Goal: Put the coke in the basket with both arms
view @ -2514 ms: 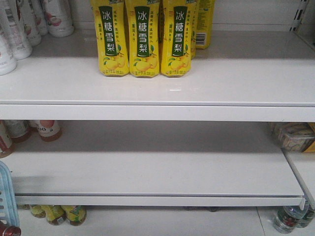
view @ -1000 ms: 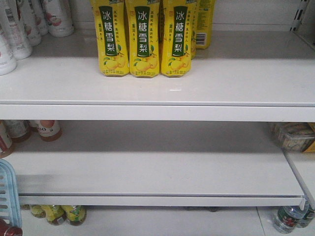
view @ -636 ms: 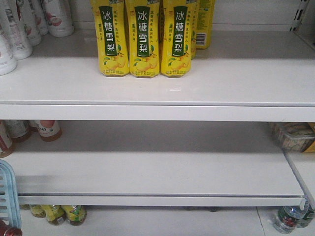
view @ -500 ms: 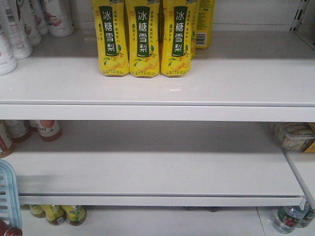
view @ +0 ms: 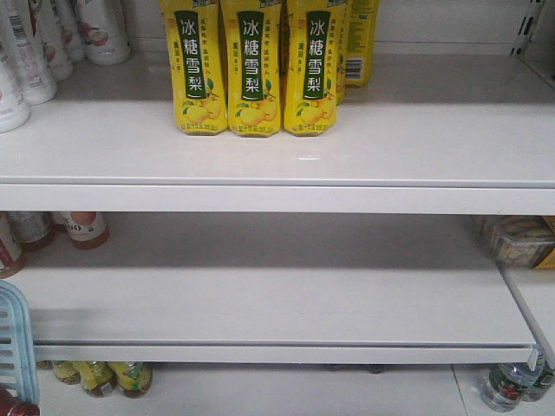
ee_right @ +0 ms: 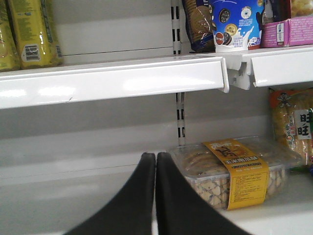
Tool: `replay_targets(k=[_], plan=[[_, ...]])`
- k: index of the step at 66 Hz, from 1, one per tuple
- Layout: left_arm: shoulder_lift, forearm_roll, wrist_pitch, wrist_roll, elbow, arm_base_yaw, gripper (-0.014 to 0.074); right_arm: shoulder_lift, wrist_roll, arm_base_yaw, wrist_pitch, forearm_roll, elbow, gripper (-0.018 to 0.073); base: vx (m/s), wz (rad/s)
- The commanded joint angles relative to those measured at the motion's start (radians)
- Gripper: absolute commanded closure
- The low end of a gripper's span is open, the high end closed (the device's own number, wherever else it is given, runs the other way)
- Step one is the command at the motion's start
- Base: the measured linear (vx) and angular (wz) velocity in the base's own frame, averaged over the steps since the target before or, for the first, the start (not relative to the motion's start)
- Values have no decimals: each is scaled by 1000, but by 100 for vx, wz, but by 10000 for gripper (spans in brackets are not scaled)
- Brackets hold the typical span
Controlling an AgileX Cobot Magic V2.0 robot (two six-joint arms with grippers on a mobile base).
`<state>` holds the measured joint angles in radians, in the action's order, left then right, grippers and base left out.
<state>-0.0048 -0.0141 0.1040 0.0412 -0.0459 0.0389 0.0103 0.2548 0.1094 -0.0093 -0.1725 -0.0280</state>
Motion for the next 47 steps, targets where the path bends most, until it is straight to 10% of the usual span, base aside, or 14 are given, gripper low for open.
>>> replay_targets(k=[1,47], plan=[[-22,35,-170,-20,39,-2,603,13,-2,7,-71,-4,-8,567,0,0],[-22,35,-170,-20,39,-2,603,13,-2,7,-71,-4,-8,567,0,0]])
